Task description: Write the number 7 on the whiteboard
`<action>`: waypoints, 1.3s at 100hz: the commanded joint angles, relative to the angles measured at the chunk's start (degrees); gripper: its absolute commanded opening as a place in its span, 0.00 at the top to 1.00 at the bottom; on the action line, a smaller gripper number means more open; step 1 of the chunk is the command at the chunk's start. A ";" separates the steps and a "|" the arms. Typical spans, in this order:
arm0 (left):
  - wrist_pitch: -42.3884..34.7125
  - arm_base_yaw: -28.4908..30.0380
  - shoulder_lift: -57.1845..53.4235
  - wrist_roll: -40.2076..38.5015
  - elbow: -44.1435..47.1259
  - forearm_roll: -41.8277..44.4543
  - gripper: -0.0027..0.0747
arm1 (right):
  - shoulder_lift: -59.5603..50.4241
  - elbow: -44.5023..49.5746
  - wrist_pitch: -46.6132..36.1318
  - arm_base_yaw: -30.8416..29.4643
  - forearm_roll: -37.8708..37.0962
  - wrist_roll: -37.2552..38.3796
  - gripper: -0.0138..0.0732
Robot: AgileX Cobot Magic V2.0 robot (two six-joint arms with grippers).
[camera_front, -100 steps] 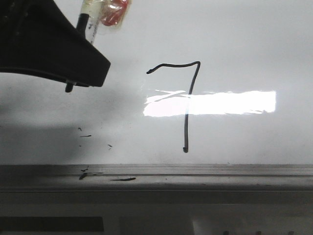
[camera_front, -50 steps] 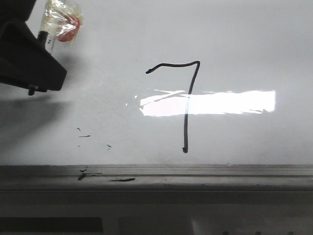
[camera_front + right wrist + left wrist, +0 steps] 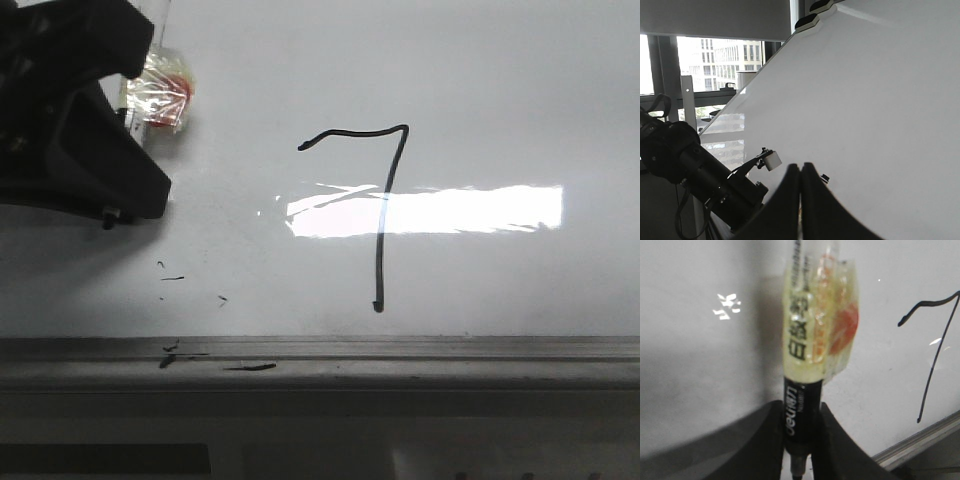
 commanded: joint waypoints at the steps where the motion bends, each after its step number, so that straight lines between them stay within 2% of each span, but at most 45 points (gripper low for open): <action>1: -3.54 -0.50 0.13 -0.63 -1.90 -0.37 0.99 | 0.30 -1.40 0.93 -0.12 0.74 -0.23 0.91; 73: -7.04 -1.75 7.48 -0.86 -1.90 1.17 0.99 | 0.30 -1.40 1.17 -0.12 1.20 -0.23 0.91; 94: -6.13 -1.75 7.48 -0.86 -1.90 2.69 0.99 | 0.30 -1.40 1.57 -0.12 1.76 -0.23 0.91; 111: -3.02 -1.75 7.48 -0.86 -1.90 7.22 0.99 | 0.30 -1.40 1.82 -0.12 3.52 -0.23 0.91; 130: -2.43 -1.75 7.48 -0.86 -1.90 8.02 0.99 | 0.30 -1.40 4.89 -0.12 3.52 -0.23 0.91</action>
